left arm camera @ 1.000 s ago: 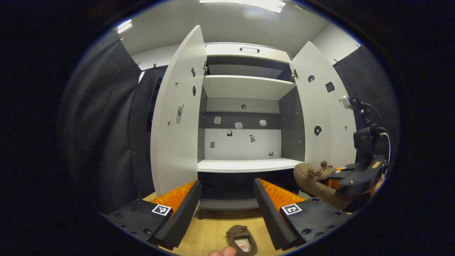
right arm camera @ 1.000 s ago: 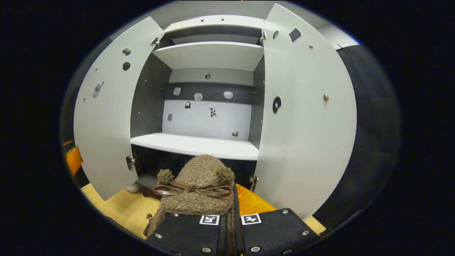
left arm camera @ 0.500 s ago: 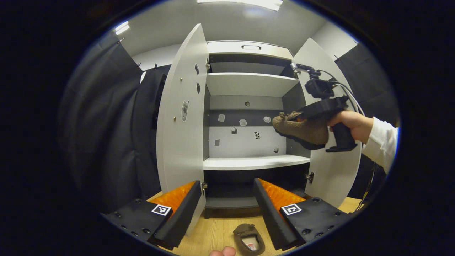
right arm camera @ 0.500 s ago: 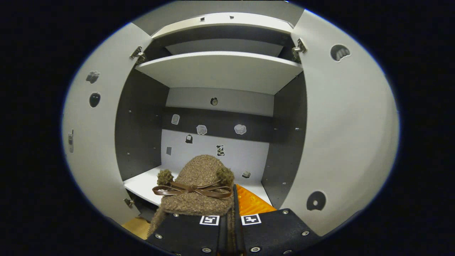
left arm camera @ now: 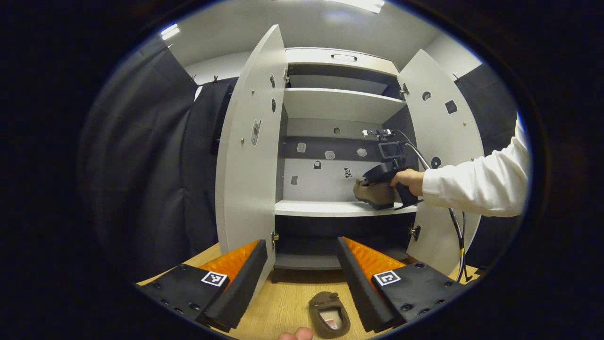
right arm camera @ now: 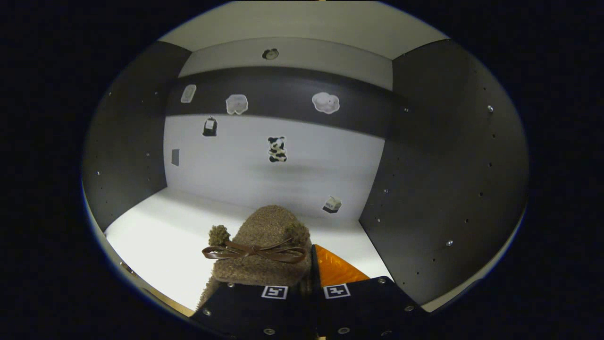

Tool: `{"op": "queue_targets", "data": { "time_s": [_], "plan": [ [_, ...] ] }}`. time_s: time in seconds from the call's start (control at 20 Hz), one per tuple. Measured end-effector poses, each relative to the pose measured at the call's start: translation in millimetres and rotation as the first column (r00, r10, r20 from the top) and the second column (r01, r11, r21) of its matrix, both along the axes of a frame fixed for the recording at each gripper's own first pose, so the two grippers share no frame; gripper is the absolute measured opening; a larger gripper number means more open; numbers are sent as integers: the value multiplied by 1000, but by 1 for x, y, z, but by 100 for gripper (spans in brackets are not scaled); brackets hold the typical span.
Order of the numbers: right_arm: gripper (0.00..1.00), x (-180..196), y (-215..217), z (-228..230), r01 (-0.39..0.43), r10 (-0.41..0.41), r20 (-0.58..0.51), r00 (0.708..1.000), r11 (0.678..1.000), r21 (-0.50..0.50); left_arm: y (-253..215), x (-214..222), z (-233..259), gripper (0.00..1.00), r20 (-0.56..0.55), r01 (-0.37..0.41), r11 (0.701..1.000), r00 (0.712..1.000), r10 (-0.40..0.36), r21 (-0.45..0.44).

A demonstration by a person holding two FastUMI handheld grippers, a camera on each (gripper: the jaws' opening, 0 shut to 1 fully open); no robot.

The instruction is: Grab one shoe with the right hand and put it into the shoe cabinet, grab the other shoe with the left hand and put it into the shoe cabinet; then close the right door with the right hand and the left door with the left hand.

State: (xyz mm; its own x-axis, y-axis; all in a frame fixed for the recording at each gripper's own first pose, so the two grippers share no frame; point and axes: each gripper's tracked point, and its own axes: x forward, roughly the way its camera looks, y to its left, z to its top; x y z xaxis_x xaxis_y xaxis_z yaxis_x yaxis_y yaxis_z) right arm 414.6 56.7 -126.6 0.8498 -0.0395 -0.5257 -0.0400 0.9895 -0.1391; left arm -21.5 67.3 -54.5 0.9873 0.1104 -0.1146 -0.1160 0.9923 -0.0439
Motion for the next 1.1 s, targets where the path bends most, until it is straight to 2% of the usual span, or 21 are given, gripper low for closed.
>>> {"op": "queue_targets", "data": {
  "time_s": [0.1,0.2,0.25,0.3,0.35,0.45,0.55,0.7,0.8,0.9,1.0,1.1],
  "plan": [
    [19,0,-2,-5,-1,2,-27,1000,1000,18,3,1,-6,99,-15,-3,1000,1000,3,-6],
    [34,-1,-11,-3,-7,7,-30,1000,1000,19,5,3,-11,99,-28,-6,1000,1000,6,-8],
    [56,-3,-14,0,-13,14,-27,1000,1000,19,5,3,-13,97,-32,-6,1000,999,6,-8],
    [62,-8,-15,4,-21,22,-32,999,999,32,5,3,-13,97,-34,-5,1000,999,5,-9],
    [77,-11,-17,7,-21,23,-35,999,999,44,5,5,-15,97,-35,-3,1000,999,3,-10],
    [87,-18,-21,17,-29,30,-27,999,999,41,2,6,-17,97,-42,7,1000,999,-8,-13],
    [94,-32,-22,19,-57,60,-60,996,997,43,-3,6,-19,97,-48,21,1000,999,-21,-14],
    [94,-32,-6,22,-76,89,-77,993,985,158,-9,8,-22,97,-48,38,999,998,-39,-18],
    [94,-27,-7,18,-47,68,-105,992,981,188,-15,8,-26,97,-63,53,998,996,-55,-27],
    [94,-37,-6,16,-62,86,-125,988,980,187,-15,8,-24,97,-59,62,998,996,-63,-24],
    [95,-49,-1,23,-89,113,-114,987,976,198,-13,7,-23,99,-52,57,998,997,-58,-20],
    [94,-58,0,40,-96,117,-81,990,970,224,-10,4,-23,97,-53,49,999,997,-50,-18]
  ]
}}
